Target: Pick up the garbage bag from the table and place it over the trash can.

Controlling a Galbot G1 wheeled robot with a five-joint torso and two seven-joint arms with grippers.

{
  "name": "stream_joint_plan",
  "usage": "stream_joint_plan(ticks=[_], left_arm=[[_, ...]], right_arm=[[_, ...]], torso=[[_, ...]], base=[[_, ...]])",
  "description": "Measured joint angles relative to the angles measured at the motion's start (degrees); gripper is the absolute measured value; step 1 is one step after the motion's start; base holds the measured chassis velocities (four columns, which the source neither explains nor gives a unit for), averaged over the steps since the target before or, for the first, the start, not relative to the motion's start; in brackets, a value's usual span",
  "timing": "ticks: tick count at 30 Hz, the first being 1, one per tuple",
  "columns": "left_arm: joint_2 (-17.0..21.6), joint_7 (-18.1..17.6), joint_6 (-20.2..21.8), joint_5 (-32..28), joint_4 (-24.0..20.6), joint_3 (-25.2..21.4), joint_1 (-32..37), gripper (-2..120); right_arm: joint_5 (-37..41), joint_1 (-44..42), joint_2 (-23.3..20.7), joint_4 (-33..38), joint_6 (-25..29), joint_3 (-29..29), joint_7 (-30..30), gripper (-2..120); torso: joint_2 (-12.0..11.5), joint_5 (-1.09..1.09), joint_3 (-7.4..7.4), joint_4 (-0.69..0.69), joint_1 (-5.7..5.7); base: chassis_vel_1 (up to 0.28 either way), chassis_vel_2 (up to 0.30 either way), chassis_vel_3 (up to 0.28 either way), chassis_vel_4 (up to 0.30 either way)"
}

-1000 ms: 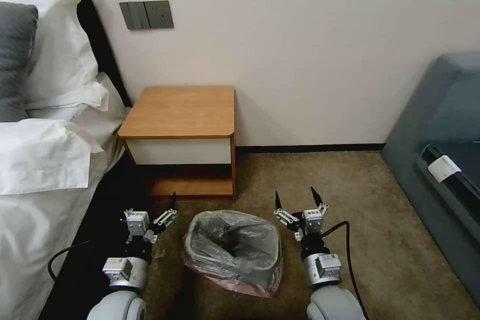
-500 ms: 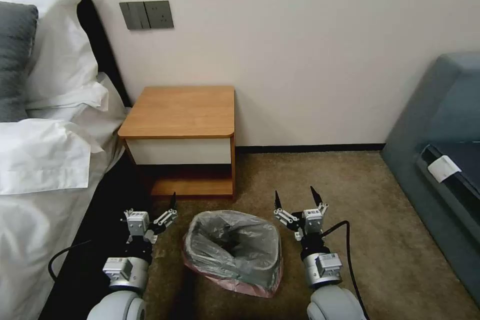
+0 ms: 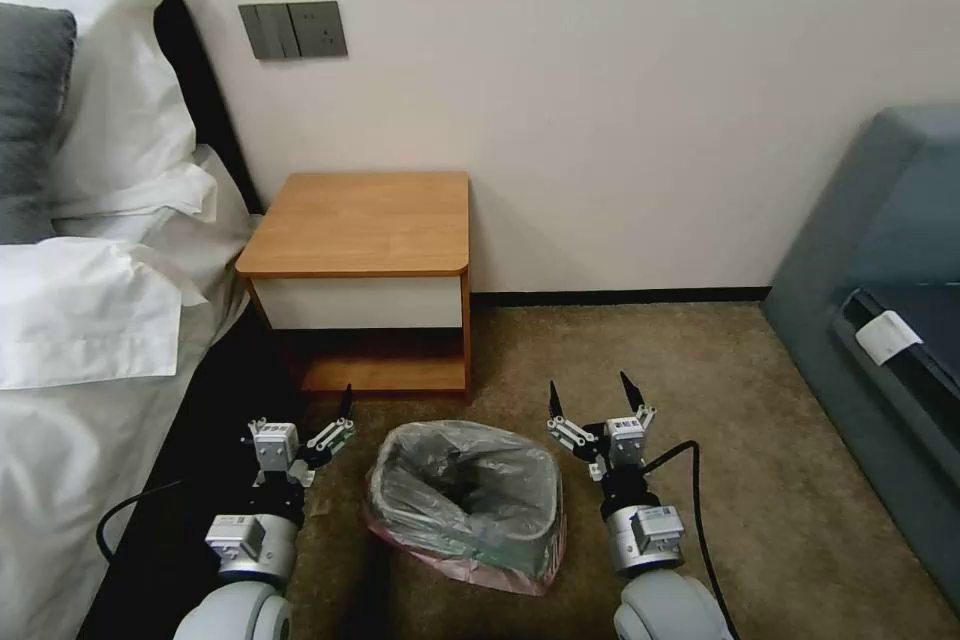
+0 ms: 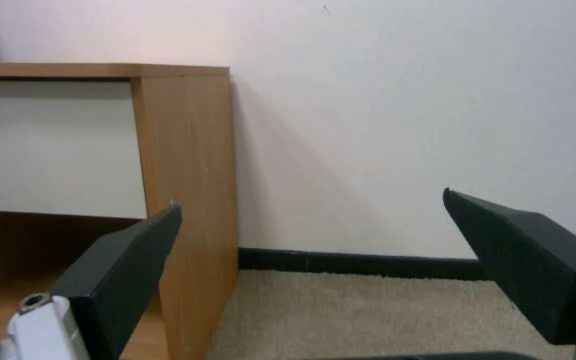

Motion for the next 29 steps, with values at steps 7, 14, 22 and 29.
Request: stream_joint_plan(ticks=[7,14,22,29], left_arm=[[0.00,0.00,0.02,0.00,-0.04,0.00,0.00,95],[0.00,0.00,0.02,0.00,-0.05,0.00,0.00,95],[0.00,0.00,0.02,0.00,-0.05,0.00,0.00,95],[0.00,0.00,0.02,0.00,-0.05,0.00,0.00,95]], right_arm=[[0.01,0.01,-0.01,0.01,0.00,-0.01,0.00,100],[0.01,0.01,-0.01,0.01,-0.01,-0.01,0.00,100],[0.01,0.01,-0.01,0.01,-0.01,-0.01,0.00,100],[0.01,0.01,-0.01,0.01,-0.01,-0.01,0.00,100]], torso=[[0.00,0.00,0.00,0.00,0.00],[0.00,0.00,0.00,0.00,0.00],[0.00,0.00,0.00,0.00,0.00],[0.00,0.00,0.00,0.00,0.00]], base=[[0.000,0.000,0.000,0.000],[0.000,0.000,0.000,0.000],[0.000,0.000,0.000,0.000],[0.000,0.000,0.000,0.000]])
